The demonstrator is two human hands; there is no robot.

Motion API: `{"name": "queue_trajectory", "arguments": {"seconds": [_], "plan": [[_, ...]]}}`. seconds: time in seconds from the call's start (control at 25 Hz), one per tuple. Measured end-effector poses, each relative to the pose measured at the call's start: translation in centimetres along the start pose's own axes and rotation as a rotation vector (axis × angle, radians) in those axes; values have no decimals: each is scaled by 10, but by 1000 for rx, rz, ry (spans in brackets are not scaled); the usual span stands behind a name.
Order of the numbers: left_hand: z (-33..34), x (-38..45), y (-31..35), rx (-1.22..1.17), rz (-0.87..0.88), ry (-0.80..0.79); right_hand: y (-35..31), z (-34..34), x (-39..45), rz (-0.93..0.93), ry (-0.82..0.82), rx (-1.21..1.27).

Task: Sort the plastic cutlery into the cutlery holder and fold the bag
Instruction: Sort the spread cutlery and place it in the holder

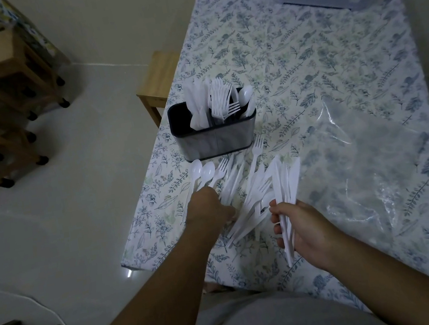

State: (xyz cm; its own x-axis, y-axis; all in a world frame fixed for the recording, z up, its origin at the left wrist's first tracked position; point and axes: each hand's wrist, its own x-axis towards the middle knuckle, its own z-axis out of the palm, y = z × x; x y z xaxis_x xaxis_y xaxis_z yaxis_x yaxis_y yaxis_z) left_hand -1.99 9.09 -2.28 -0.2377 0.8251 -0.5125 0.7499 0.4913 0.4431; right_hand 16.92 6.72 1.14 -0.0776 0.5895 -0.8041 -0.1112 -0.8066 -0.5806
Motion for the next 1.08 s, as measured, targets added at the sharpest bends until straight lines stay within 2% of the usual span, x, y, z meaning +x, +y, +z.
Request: {"name": "queue_trajectory", "arguments": {"seconds": [0.16, 0.4, 0.6, 0.76, 0.92, 1.0, 1.08], "plan": [[-6, 6, -5, 22, 58, -47, 0, 0, 0, 5, 3, 3], [-10, 4, -17, -60, 48, -46, -1, 0, -1, 17, -3, 39], [-11, -12, -24, -272, 71, -69, -3, 0, 1, -5, -6, 81], [-9, -40, -7, -500, 127, -97, -5, 12, 7, -114, 19, 89], [-2, -69, 20, -312, 382, -69, -15, 28, 5, -136, -80, 241], [-2, -74, 27, -174, 491, -35, -23, 31, 3, -87, -5, 204], [-4, -82, 33, -201, 526, 22, -31, 30, 2, -68, 50, 177]]}}
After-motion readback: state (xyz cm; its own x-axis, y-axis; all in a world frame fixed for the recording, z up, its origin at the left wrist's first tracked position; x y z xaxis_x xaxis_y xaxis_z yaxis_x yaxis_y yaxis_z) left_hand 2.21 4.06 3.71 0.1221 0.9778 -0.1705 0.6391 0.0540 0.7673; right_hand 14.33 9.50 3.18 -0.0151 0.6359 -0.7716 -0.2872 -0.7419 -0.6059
